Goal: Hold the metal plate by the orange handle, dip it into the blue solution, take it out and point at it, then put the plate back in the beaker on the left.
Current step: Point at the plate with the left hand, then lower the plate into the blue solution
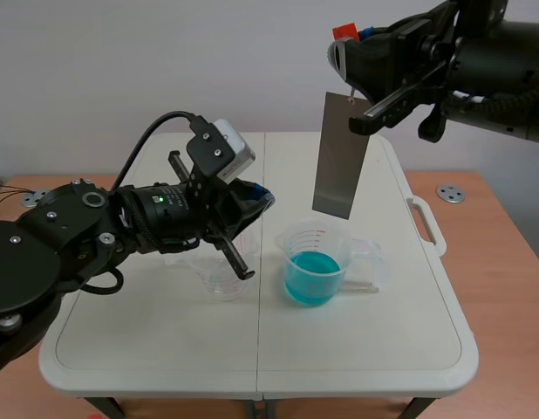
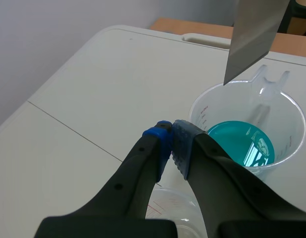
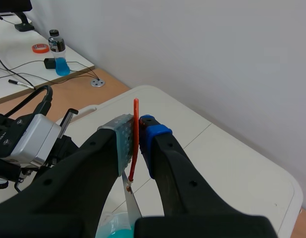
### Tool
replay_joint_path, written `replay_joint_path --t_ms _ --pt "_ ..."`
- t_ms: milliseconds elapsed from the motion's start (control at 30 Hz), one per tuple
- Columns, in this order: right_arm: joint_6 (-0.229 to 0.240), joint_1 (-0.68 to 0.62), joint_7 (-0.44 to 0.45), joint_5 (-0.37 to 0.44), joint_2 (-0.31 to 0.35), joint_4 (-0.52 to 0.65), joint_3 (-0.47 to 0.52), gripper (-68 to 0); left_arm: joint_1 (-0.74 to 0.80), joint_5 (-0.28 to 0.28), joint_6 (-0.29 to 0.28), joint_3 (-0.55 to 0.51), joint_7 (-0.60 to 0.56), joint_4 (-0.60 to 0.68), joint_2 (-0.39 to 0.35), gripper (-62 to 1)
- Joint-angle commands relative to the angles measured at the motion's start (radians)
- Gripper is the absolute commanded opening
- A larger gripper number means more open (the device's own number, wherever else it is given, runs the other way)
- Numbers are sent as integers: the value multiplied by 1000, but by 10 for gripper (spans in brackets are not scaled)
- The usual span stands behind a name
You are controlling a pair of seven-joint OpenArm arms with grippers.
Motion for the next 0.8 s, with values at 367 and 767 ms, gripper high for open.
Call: replay_joint_path --t_ms 367,767 --pt "1 14 19 11 5 19 1 -664 111 -246 6 -218 -33 48 -285 -582" --pt "1 14 19 11 5 17 -1 -664 630 -306 51 -616 -166 72 -544 -582"
